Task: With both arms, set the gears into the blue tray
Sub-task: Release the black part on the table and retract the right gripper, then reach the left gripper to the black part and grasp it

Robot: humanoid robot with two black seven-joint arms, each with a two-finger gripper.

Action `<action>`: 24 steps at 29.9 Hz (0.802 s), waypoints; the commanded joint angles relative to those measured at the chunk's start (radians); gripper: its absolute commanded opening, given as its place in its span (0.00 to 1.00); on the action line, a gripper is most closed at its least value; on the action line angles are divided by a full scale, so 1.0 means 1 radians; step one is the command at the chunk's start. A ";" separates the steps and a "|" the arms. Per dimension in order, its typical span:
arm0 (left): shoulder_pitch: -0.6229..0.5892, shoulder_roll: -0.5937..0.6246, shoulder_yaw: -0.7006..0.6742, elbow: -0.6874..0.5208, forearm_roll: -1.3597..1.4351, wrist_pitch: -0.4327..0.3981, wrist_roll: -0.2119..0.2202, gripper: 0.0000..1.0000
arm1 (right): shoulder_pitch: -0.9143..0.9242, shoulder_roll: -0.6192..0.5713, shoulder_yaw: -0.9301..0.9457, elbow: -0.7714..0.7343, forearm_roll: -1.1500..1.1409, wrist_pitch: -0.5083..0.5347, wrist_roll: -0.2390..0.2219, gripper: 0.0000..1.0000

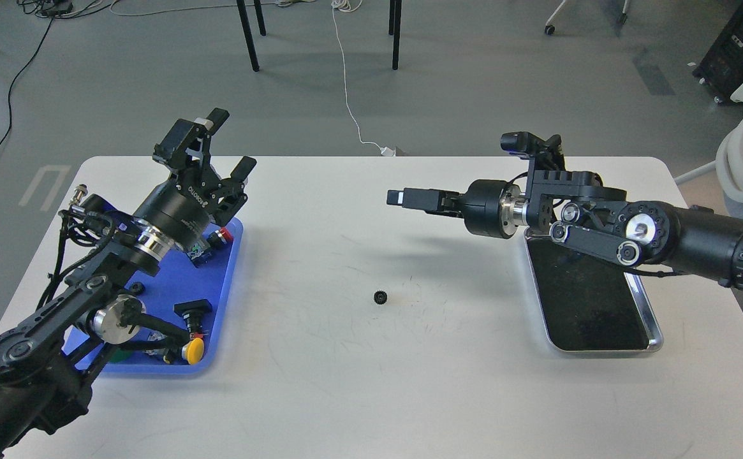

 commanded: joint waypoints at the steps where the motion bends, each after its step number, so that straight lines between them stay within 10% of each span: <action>1: 0.001 0.008 0.007 0.000 0.013 0.000 -0.045 0.98 | -0.180 -0.083 0.238 0.047 0.182 0.002 0.000 0.95; 13: -0.152 0.074 0.246 -0.003 0.706 -0.054 -0.050 0.98 | -0.698 -0.209 0.760 0.132 0.504 0.336 0.000 0.95; 24: -0.511 -0.009 0.678 0.118 1.494 -0.055 -0.050 0.96 | -0.782 -0.284 0.766 0.133 0.515 0.345 0.000 0.95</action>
